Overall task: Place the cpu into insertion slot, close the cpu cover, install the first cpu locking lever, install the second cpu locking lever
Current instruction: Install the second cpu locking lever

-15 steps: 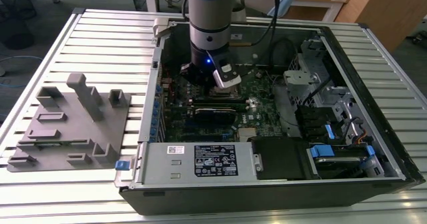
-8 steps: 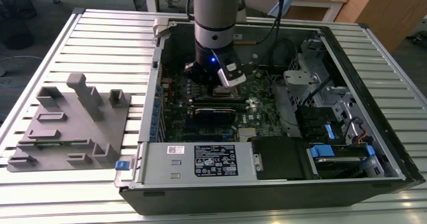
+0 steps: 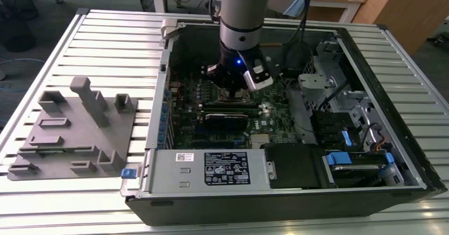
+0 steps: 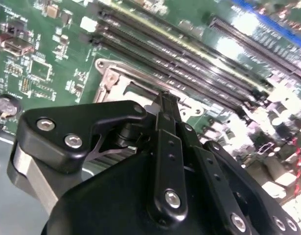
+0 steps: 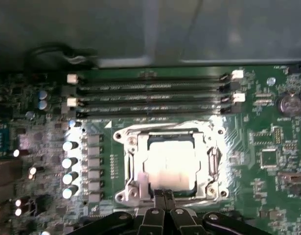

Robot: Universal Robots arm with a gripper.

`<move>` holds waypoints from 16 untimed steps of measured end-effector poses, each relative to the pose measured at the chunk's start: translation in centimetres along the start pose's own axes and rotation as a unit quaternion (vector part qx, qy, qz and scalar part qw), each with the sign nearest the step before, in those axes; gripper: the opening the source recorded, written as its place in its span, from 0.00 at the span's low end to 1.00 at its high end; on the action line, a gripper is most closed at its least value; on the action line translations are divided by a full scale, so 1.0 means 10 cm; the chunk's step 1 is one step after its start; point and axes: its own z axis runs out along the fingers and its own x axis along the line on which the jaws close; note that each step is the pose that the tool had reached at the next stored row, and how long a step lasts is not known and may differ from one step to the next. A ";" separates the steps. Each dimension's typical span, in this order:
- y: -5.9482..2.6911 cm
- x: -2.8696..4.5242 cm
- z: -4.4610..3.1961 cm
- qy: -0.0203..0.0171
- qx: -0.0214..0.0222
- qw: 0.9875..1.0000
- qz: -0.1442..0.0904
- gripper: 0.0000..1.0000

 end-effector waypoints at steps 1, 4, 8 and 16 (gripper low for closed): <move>0.027 -0.003 0.003 0.000 0.000 1.000 0.000 0.11; 0.119 -0.006 0.011 0.000 0.000 1.000 0.000 0.11; 0.208 -0.028 0.022 0.000 0.000 1.000 0.000 0.11; 0.224 -0.064 0.024 0.000 0.000 1.000 0.000 0.11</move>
